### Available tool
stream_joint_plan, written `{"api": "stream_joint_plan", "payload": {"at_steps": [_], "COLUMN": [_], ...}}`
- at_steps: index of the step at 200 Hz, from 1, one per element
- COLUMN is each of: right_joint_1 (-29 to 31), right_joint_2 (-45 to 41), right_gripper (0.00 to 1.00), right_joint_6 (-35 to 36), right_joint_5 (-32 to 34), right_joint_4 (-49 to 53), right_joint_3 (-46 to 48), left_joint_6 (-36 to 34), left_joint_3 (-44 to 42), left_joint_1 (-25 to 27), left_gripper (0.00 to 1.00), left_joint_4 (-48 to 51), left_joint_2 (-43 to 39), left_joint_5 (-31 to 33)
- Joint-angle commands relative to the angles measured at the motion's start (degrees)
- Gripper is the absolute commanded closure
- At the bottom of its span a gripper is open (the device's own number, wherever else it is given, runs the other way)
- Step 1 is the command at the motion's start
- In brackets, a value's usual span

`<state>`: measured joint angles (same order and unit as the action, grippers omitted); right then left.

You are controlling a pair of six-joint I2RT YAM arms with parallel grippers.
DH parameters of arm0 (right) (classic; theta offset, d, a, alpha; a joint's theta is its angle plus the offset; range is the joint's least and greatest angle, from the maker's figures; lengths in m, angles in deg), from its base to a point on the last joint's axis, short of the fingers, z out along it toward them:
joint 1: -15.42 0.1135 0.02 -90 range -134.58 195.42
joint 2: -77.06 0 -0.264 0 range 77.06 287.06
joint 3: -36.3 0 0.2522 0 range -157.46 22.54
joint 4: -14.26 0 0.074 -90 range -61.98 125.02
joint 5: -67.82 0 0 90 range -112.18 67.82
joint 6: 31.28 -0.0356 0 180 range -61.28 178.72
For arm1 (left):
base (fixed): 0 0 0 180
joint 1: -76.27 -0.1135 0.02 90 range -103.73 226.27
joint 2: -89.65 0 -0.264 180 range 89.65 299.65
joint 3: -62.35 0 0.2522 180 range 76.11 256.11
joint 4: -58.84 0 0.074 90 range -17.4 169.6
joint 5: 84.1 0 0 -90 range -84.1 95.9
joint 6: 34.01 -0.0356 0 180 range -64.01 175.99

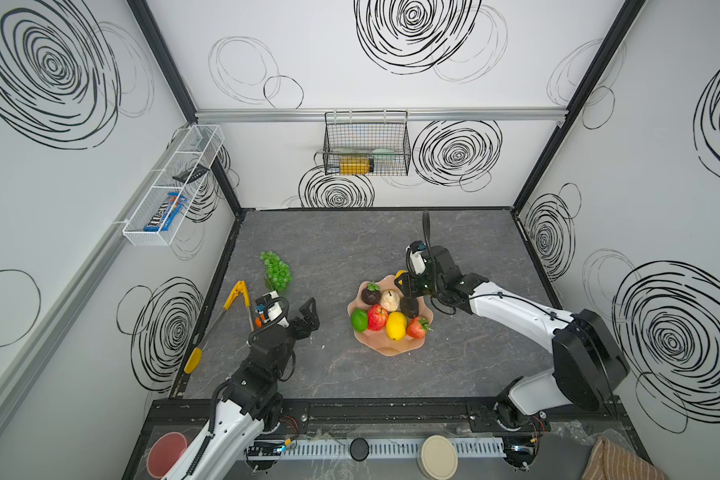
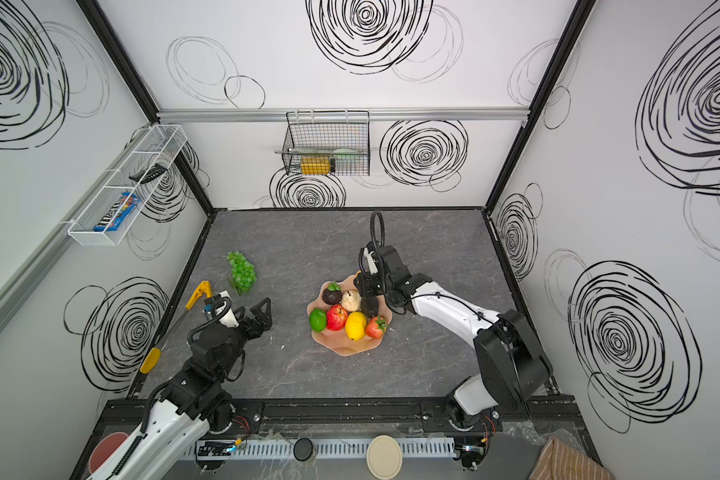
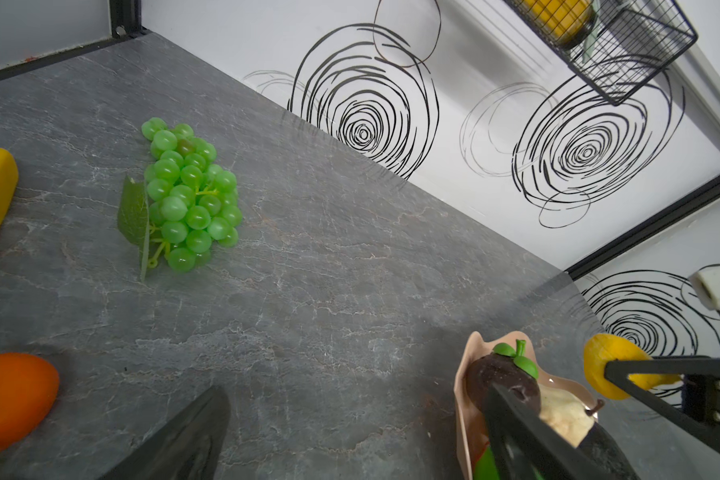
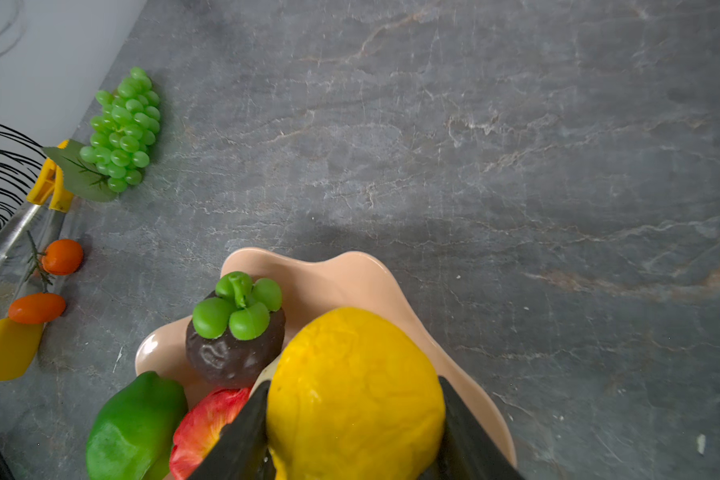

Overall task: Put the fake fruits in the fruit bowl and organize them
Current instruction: 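Carry the lemon with the right gripper over the bowl and lower it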

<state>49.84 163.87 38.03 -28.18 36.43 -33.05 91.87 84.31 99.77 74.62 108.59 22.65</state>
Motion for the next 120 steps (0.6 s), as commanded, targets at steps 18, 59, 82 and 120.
{"api": "stream_joint_plan", "payload": {"at_steps": [18, 59, 82, 120], "right_joint_1": [-1.1, -1.02, -0.68, 0.26], "right_joint_2": [5.72, 9.02, 10.34, 11.85], "right_gripper": [0.51, 0.51, 0.5, 0.48], "right_joint_6": [1.09, 1.26, 1.25, 1.35], "right_joint_5": [-3.36, -3.36, -3.58, -3.15], "right_joint_4": [7.34, 7.98, 8.29, 8.64], "right_joint_3": [-6.49, -9.24, -10.37, -11.6], "left_joint_6": [-2.79, -2.88, -2.92, -2.92], "left_joint_3": [-1.24, -1.52, -1.55, -1.66], "left_joint_1": [-0.9, -1.38, -1.41, -1.41], "left_gripper": [0.01, 0.01, 0.01, 0.01], "left_joint_4": [-5.03, -5.93, -6.15, -6.43], "left_joint_2": [-0.82, 0.11, 0.26, 0.33], "left_joint_5": [-0.34, -1.2, -1.14, -1.11]}}
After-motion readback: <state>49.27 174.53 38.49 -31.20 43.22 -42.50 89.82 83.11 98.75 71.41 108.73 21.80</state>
